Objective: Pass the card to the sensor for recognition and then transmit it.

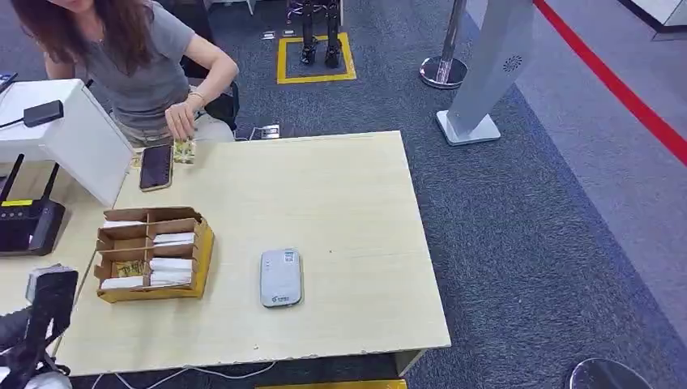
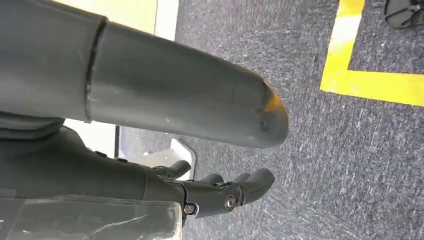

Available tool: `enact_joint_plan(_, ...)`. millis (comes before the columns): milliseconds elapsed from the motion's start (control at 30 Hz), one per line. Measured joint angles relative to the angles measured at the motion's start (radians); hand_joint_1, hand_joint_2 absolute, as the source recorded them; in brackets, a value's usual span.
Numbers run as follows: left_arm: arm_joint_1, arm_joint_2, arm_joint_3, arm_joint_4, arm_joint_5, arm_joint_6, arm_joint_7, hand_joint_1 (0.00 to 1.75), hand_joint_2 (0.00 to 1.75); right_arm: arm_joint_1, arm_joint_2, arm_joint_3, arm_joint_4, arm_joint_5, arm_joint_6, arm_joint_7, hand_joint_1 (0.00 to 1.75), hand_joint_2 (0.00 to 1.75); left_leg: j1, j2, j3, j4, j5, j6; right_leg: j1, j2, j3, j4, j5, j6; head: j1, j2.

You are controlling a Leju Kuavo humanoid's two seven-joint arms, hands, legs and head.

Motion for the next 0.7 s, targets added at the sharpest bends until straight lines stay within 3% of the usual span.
enact_joint_plan(100, 0.085, 0.023, -0.066, -0.067, -0.343, 0.058, 0.113, 0.00, 1.75, 0.005, 0.003, -0.008, 0.000, -0.018, -0.002, 0.018, 0.00, 0.00, 0.000, 0.000, 0.000, 0.000, -0.001, 0.000, 0.000, 0.000, 0.000, 0.000, -0.001, 0.000, 0.000, 0.000)
enact_joint_plan(233, 0.164, 0.086, -0.149, -0.112, -0.642, 0.014, 0.300, 0.00, 1.75, 0.007, 0.011, -0.025, 0.000, -0.034, -0.009, 0.027, 0.00, 0.00, 0.000, 0.000, 0.000, 0.000, -0.001, 0.000, 0.000, 0.000, 0.000, 0.000, -0.001, 0.000, 0.000, 0.000)
enact_joint_plan(333, 0.201, 0.195, -0.241, -0.115, -0.671, -0.045, 0.493, 0.00, 1.75, 0.007, 0.014, -0.035, 0.000, -0.036, -0.014, 0.020, 0.00, 0.00, 0.001, 0.000, 0.000, 0.000, -0.001, 0.000, 0.001, 0.000, -0.001, 0.000, -0.001, 0.000, 0.000, 0.000)
enact_joint_plan(400, 0.210, 0.273, -0.312, -0.115, -0.671, -0.067, 0.573, 0.00, 1.75, 0.007, 0.015, -0.039, 0.000, -0.037, -0.014, 0.016, 0.00, 0.00, 0.001, -0.001, 0.000, 0.000, 0.000, -0.001, 0.001, -0.002, 0.000, 0.000, -0.001, 0.000, 0.000, 0.000)
enact_joint_plan(700, 0.212, 0.457, -0.503, -0.096, -0.672, -0.153, 0.686, 0.00, 1.75, 0.006, 0.018, -0.055, -0.001, -0.048, -0.023, 0.007, 0.00, 0.00, 0.000, -0.001, 0.000, 0.000, 0.000, -0.001, 0.001, -0.001, 0.000, 0.000, -0.001, 0.000, 0.000, 0.000)
